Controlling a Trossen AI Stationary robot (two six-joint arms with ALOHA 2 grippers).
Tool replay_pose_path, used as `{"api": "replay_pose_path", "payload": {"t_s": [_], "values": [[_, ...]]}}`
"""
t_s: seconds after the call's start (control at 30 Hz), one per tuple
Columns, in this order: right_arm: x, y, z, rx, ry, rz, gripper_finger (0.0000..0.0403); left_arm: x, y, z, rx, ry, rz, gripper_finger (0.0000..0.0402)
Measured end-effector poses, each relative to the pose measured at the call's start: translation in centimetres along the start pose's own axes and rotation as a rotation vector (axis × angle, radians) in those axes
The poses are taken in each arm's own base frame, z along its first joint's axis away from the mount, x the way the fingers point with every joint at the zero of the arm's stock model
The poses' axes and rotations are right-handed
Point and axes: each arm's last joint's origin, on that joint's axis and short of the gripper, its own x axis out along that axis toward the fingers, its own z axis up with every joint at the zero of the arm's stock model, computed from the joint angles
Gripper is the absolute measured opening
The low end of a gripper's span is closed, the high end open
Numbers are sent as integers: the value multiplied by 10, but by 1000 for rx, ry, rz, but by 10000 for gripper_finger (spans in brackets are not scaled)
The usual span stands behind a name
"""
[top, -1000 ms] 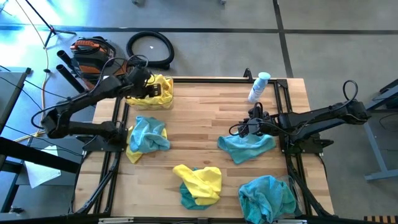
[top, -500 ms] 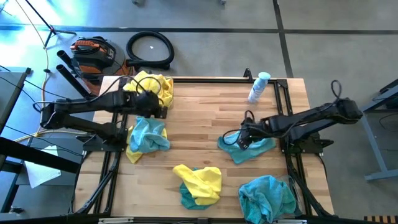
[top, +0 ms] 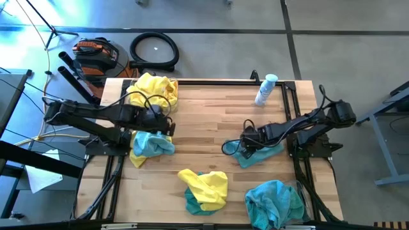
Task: Sort microfiber towel by color & place in baskets
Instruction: Put the blue towel into the bottom transparent bin
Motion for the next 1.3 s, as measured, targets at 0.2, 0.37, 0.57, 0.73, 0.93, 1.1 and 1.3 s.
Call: {"api": "replay_pose_path", "payload": {"t_s": [0.2, 0.37, 0.57, 0.73, 0.93, 1.1, 1.3], "values": [[-7, 6, -5, 64, -63, 61, 14, 12, -17, -13, 240, -8, -30, 152], [-23, 12, -11, 178, -82, 150, 12, 24, -23, -19, 375, 15, -20, 152], [-87, 34, -14, 206, -141, 145, 4, 41, -11, -42, 486, 131, -86, 152], [-164, 55, -19, 194, -171, 140, 2, 49, 5, -63, 525, 176, -93, 152], [-236, 72, -40, 190, -178, 225, 2, 59, 13, -77, 578, 232, -131, 152], [-267, 85, -72, 191, -125, 239, 1, 60, 11, -80, 576, 239, -183, 152], [-282, 97, -122, 222, -48, 189, 1, 58, 4, -83, 590, 228, -259, 152]]}}
